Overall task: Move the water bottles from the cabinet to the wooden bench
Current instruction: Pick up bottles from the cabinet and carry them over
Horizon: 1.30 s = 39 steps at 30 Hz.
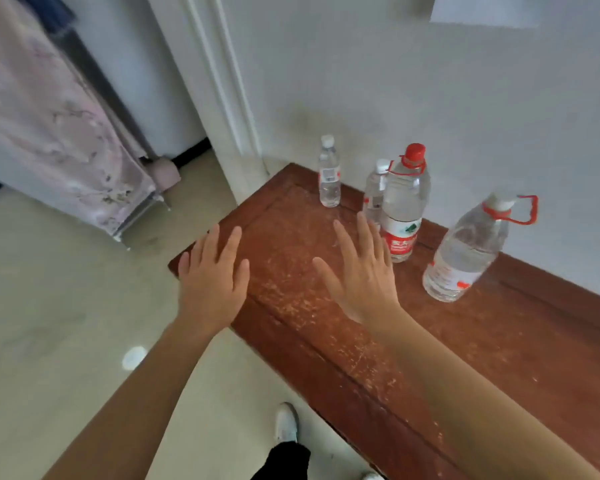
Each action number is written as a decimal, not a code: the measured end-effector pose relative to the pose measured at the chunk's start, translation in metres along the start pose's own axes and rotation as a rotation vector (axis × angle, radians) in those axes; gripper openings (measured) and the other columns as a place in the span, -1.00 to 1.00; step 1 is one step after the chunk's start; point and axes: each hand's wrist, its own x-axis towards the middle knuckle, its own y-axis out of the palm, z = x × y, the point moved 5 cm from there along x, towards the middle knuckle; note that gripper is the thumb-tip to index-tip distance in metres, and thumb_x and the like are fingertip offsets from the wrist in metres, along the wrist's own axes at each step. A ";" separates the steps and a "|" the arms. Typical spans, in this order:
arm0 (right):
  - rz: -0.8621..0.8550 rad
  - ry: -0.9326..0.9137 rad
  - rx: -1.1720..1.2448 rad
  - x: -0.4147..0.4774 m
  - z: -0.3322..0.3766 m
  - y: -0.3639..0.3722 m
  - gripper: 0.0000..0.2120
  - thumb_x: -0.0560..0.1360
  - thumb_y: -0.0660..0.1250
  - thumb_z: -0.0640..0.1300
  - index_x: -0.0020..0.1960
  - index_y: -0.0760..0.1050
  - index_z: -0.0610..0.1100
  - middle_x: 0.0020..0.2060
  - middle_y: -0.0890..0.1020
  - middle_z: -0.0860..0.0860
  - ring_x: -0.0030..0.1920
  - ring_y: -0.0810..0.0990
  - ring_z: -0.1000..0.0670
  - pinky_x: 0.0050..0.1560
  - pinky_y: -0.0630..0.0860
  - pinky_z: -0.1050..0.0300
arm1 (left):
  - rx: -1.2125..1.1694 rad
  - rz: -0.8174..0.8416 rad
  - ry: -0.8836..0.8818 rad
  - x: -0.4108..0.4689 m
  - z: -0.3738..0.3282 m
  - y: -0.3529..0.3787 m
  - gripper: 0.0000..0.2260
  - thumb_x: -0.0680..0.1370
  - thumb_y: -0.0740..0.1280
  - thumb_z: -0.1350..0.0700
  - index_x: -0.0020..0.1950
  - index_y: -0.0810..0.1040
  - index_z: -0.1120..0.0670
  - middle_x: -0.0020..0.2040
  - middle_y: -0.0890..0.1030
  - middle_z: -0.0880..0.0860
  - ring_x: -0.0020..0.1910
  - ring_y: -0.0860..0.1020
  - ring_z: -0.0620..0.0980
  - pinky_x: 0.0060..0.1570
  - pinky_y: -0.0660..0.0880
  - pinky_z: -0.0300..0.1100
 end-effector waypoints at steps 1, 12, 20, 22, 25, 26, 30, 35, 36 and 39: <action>-0.016 -0.073 0.016 0.009 0.029 0.000 -0.32 0.63 -0.06 0.40 0.64 -0.03 0.11 0.65 -0.11 -0.07 0.64 -0.14 -0.15 0.58 -0.09 -0.19 | 0.040 -0.061 -0.049 -0.012 0.026 -0.026 -0.49 0.63 0.08 -0.10 0.56 0.31 0.03 0.52 0.32 0.25 0.45 0.34 0.32 0.36 0.32 0.31; -0.087 -0.814 0.230 -0.041 0.436 0.020 -0.27 0.62 0.05 0.37 0.65 0.05 0.01 0.64 -0.01 -0.18 0.63 -0.04 -0.23 0.58 0.02 -0.26 | 0.315 -0.378 -0.599 -0.254 0.282 -0.243 -0.45 0.66 0.01 -0.17 0.62 0.19 0.02 0.61 0.16 0.23 0.57 0.16 0.27 0.45 0.19 0.34; 0.040 -1.225 0.432 -0.270 0.770 0.093 -0.28 0.63 0.12 0.31 0.64 0.11 -0.05 0.62 0.04 -0.24 0.61 0.04 -0.29 0.55 0.09 -0.30 | 0.530 -0.362 -1.044 -0.562 0.465 -0.341 -0.48 0.69 0.04 -0.15 0.62 0.17 0.02 0.62 0.13 0.23 0.59 0.11 0.28 0.46 0.15 0.36; 0.067 -1.349 0.435 -0.324 0.828 0.104 -0.28 0.63 0.09 0.31 0.65 0.07 -0.05 0.63 0.00 -0.25 0.61 0.02 -0.29 0.57 0.06 -0.30 | 0.549 -0.362 -1.135 -0.618 0.497 -0.357 -0.47 0.69 0.00 -0.16 0.62 0.17 0.03 0.62 0.13 0.24 0.58 0.12 0.28 0.45 0.14 0.36; 0.105 -1.448 0.484 -0.381 0.897 0.120 -0.29 0.63 0.08 0.31 0.65 0.04 -0.03 0.63 -0.02 -0.25 0.61 0.00 -0.29 0.56 0.02 -0.29 | 0.546 -0.369 -1.243 -0.685 0.533 -0.371 -0.47 0.69 -0.02 -0.16 0.62 0.16 0.02 0.62 0.09 0.23 0.59 0.09 0.27 0.46 0.12 0.35; 0.115 -1.465 0.494 -0.397 0.917 0.126 -0.29 0.63 0.09 0.30 0.65 0.04 -0.03 0.63 -0.02 -0.25 0.61 0.00 -0.29 0.57 0.03 -0.29 | 0.553 -0.356 -1.272 -0.703 0.544 -0.372 -0.47 0.69 0.00 -0.16 0.62 0.15 0.01 0.63 0.08 0.22 0.60 0.07 0.26 0.47 0.11 0.35; 0.216 -1.565 0.547 -0.468 1.007 0.162 -0.28 0.63 0.10 0.31 0.66 0.01 -0.01 0.63 -0.05 -0.23 0.61 0.00 -0.28 0.57 0.02 -0.28 | 0.549 -0.350 -1.397 -0.779 0.599 -0.378 -0.44 0.66 0.07 -0.17 0.63 0.13 0.00 0.64 0.05 0.19 0.61 0.03 0.22 0.49 0.07 0.33; 0.255 -1.652 0.642 -0.533 1.117 0.212 -0.28 0.64 0.11 0.30 0.66 0.02 -0.01 0.64 -0.06 -0.21 0.63 -0.04 -0.26 0.57 -0.01 -0.26 | 0.612 -0.327 -1.472 -0.839 0.680 -0.392 -0.46 0.68 0.04 -0.16 0.63 0.15 0.00 0.63 0.10 0.21 0.60 0.07 0.24 0.48 0.09 0.35; 0.262 -1.671 0.676 -0.545 1.152 0.230 -0.28 0.63 0.11 0.31 0.66 0.03 -0.01 0.64 -0.06 -0.21 0.63 -0.04 -0.25 0.57 -0.01 -0.25 | 0.628 -0.329 -1.487 -0.853 0.712 -0.396 -0.47 0.68 0.02 -0.17 0.63 0.14 0.00 0.63 0.09 0.20 0.60 0.07 0.24 0.48 0.10 0.35; 0.315 -1.707 0.723 -0.562 1.250 0.273 -0.28 0.63 0.11 0.31 0.66 0.05 -0.02 0.64 -0.05 -0.20 0.63 -0.06 -0.24 0.58 -0.02 -0.23 | 0.636 -0.303 -1.576 -0.875 0.814 -0.418 -0.42 0.65 -0.03 -0.22 0.64 0.07 -0.04 0.64 0.02 0.17 0.62 0.00 0.21 0.51 0.07 0.34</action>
